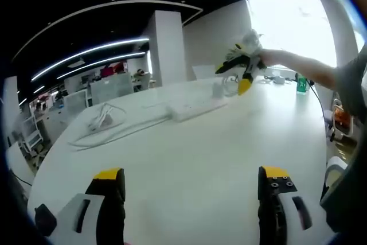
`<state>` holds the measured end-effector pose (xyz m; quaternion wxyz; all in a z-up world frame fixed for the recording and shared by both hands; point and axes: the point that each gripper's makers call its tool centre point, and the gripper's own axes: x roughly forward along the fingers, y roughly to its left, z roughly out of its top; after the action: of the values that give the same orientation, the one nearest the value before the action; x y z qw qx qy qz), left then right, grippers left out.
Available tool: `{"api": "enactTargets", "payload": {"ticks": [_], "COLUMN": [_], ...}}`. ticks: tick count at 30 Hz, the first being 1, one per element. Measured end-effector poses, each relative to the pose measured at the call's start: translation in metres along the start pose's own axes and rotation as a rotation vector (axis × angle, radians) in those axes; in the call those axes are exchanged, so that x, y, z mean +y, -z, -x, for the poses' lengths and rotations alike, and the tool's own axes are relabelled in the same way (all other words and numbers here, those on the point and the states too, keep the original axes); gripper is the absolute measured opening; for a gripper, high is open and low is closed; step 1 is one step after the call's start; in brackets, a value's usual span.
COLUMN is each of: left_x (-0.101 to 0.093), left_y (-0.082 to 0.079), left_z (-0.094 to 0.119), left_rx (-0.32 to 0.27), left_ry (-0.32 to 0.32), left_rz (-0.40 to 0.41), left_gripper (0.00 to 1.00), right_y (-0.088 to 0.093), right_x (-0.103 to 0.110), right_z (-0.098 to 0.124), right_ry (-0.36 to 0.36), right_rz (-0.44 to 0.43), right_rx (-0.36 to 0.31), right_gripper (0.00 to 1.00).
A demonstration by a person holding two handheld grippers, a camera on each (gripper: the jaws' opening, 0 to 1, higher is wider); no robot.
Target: Straighten the power strip on the desk, plug the charger into it
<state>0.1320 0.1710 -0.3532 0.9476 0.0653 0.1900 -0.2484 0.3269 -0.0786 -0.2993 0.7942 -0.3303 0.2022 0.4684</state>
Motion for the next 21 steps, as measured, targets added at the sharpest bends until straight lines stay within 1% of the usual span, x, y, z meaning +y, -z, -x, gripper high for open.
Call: {"api": "enactTargets", "payload": {"ticks": [2,4,6,11,12,14,16,21], "left_x": [-0.001,-0.002,-0.002,-0.002,-0.002,-0.003,-0.004,-0.007], "left_y": [0.001,0.000,-0.001,-0.006,-0.007,-0.009,-0.010,-0.015], "left_z": [0.000,0.000,0.000,0.002,0.003,0.003,0.003,0.004], "left_rx": [0.006,0.007,0.006,-0.004,-0.005,-0.009,-0.010,-0.019], "left_ry": [0.002,0.001,0.002,-0.007,-0.008,-0.008,-0.007,-0.005], "left_rz": [-0.002,-0.006,-0.007,-0.010,-0.010,-0.013,-0.014,-0.023], "left_gripper": [0.99,0.99,0.99,0.99,0.99,0.99,0.99,0.99], "right_y": [0.002,0.007,0.012,0.019,0.020,0.024,0.026,0.033], "right_x": [0.000,-0.002,-0.002,-0.004,-0.005,-0.006,-0.004,-0.002], "right_z": [0.007,0.013,0.020,0.037,0.041,0.050,0.061,0.087], "right_ry": [0.012,0.042,0.060,0.112,0.133,0.165,0.195,0.249], "right_rz": [-0.021,-0.025,-0.046,-0.092,-0.099,-0.116,-0.143,-0.190], "right_rx": [-0.022,-0.031,-0.048,-0.085,-0.099,-0.114,-0.144,-0.182], "right_gripper": [1.00,1.00,1.00,1.00,1.00,1.00,1.00,0.99]}}
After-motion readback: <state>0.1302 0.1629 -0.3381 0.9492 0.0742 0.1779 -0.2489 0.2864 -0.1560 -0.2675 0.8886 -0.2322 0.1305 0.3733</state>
